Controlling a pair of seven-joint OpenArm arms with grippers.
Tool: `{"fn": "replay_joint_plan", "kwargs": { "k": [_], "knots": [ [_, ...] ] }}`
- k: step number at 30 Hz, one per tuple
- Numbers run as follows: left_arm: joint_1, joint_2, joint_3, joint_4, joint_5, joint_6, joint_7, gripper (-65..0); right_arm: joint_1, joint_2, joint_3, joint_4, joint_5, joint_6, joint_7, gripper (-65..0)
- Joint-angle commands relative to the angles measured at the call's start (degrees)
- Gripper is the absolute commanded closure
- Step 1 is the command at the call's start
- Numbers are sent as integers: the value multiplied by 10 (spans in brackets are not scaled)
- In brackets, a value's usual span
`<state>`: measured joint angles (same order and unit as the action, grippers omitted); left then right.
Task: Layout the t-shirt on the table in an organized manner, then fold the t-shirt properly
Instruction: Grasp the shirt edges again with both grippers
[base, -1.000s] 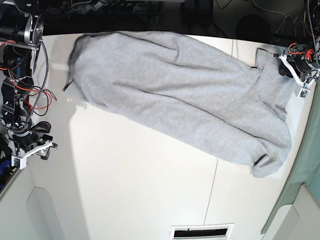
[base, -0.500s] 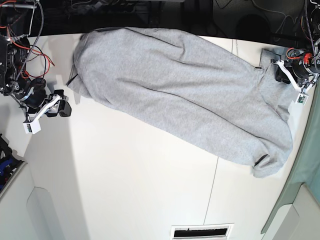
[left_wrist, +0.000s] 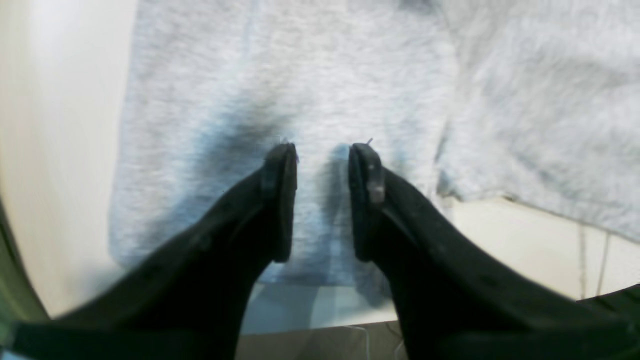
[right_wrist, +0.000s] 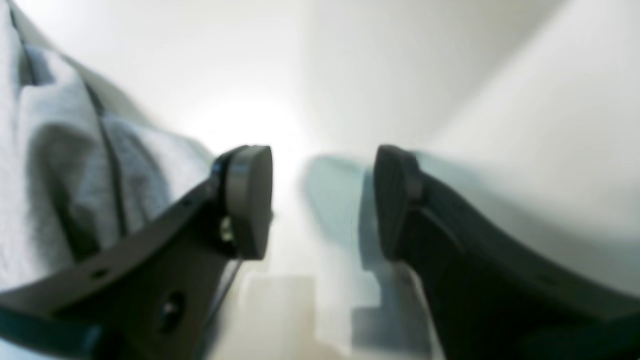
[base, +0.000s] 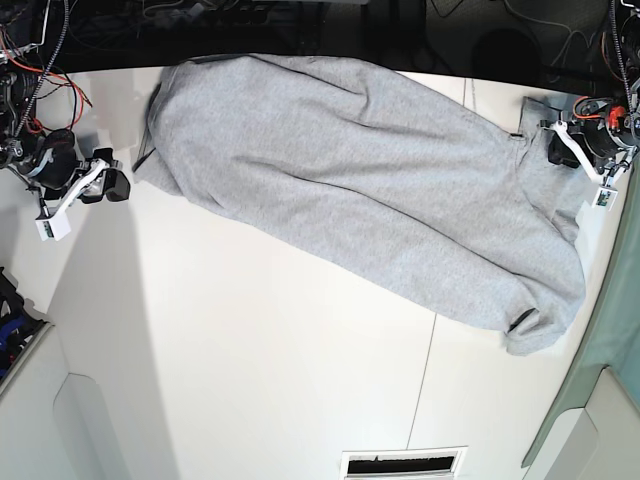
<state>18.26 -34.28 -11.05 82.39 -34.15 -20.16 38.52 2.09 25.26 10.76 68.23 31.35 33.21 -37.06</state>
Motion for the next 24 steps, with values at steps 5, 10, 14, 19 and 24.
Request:
{"fn": "replay_joint_plan", "kwargs": {
  "k": [5, 10, 14, 19, 24],
  "knots": [
    [-2, -11, -4, 7, -8, -2, -8, -211, 5, 11, -46, -9, 13, 2, 5, -319],
    [-3, -9, -4, 7, -8, -2, -9, -211, -3, 10, -122, -9, 21, 2, 5, -319],
    [-3, -9, -4, 7, -7, -2, -6, -211, -4, 11, -135, -8, 21, 1, 6, -190],
    [-3, -9, -4, 7, -7, -2, -6, -210, -3, 11, -120, 6, 13, 1, 20, 0],
    [-3, -10, -4, 7, -4, -2, -6, -42, 18, 11, -99, 39, -53, 0, 79, 0]
  ]
}}
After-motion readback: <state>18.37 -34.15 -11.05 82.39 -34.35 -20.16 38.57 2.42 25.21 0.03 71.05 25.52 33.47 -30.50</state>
